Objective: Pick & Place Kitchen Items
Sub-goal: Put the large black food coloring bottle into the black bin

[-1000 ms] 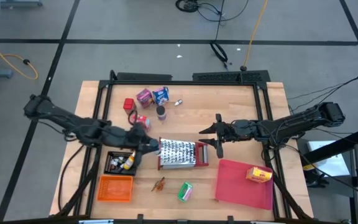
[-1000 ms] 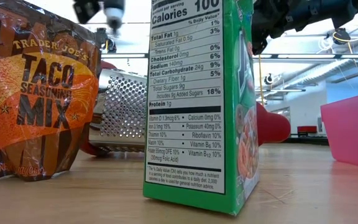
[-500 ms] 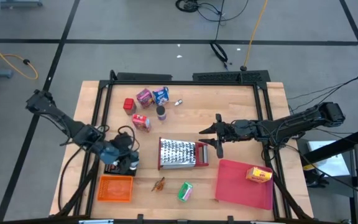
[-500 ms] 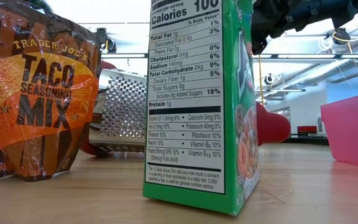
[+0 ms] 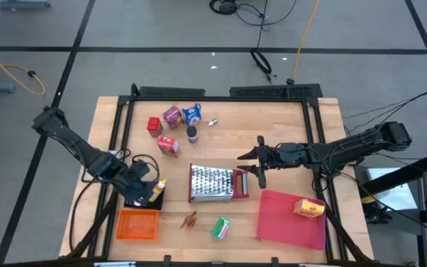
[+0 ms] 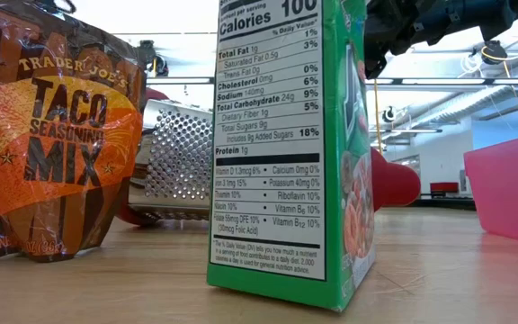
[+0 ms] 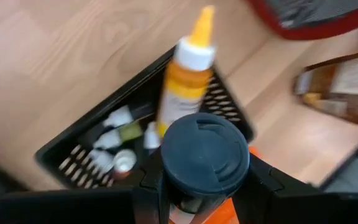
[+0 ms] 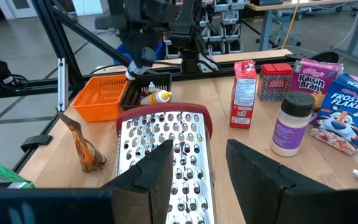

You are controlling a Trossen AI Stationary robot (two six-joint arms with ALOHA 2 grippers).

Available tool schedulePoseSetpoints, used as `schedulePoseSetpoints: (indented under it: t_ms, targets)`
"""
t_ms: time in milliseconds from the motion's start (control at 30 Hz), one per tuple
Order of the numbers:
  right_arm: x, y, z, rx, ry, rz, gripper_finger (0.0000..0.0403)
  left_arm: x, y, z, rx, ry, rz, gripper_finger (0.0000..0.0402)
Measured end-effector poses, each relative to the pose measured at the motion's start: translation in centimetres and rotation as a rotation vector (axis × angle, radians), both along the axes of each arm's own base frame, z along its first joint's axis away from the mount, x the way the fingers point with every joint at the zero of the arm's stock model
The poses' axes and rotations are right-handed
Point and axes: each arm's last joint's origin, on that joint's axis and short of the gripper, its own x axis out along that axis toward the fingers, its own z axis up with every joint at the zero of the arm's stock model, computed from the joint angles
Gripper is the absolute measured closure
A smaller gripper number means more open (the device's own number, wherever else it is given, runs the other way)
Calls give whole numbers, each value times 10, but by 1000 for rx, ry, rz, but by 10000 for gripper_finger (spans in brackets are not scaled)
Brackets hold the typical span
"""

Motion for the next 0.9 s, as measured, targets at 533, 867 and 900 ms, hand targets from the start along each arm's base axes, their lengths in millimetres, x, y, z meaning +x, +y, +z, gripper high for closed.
schedulePoseSetpoints:
  t_ms: [533,867,900]
  targets:
    - [0,0,1,2,-15,-2,261,8,-8,-16,32,119,-68,284]
    - [0,0,1,2,-15,-2,261,9,-6,-16,78,102,-92,233]
    - [0,0,1,2,-15,-2,261,9,-6,-16,92,94,-94,224]
